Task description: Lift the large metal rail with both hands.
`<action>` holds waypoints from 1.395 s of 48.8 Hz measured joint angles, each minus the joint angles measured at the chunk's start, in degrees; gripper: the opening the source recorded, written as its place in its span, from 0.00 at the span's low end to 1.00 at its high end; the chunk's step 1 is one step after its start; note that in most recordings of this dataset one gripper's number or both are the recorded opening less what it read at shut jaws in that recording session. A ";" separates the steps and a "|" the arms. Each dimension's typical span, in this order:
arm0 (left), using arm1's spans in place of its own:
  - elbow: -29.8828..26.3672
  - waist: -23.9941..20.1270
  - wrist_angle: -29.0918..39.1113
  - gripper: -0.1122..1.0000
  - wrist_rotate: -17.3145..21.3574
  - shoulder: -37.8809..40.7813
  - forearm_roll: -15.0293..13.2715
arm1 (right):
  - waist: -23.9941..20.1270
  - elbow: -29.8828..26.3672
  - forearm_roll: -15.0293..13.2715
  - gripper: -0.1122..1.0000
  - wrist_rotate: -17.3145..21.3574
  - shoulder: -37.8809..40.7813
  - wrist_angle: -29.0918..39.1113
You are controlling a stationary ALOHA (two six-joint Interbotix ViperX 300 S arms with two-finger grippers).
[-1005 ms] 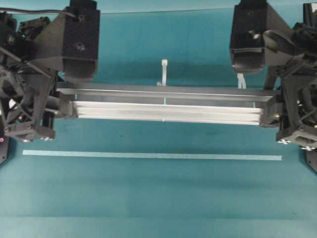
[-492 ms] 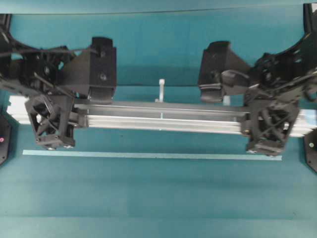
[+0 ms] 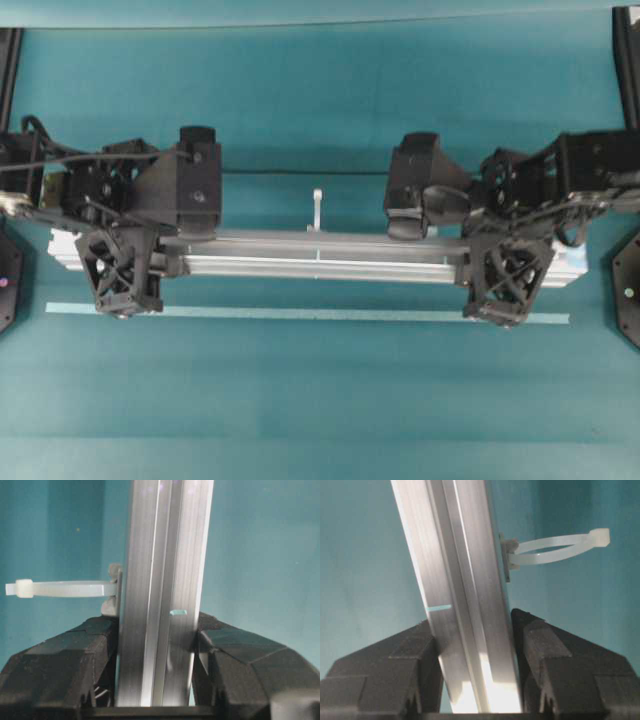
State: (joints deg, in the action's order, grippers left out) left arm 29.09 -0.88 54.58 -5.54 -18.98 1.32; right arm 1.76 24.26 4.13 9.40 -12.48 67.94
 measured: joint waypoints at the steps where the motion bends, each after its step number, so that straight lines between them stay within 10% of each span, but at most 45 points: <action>1: 0.53 -0.09 -0.53 0.42 0.09 0.00 0.18 | 0.00 0.53 0.00 0.46 0.00 0.18 -0.62; 22: 13.62 -0.35 -17.58 0.42 -1.93 1.67 0.44 | 0.00 6.68 -3.78 0.46 -0.88 5.27 -13.54; 68: 18.63 1.23 -30.50 0.42 -2.99 12.13 0.44 | -2.11 16.52 -4.04 0.46 -1.93 8.61 -27.77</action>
State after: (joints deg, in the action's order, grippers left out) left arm 47.72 0.35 24.08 -8.53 -6.86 1.76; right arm -0.35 40.78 0.09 7.47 -3.87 40.17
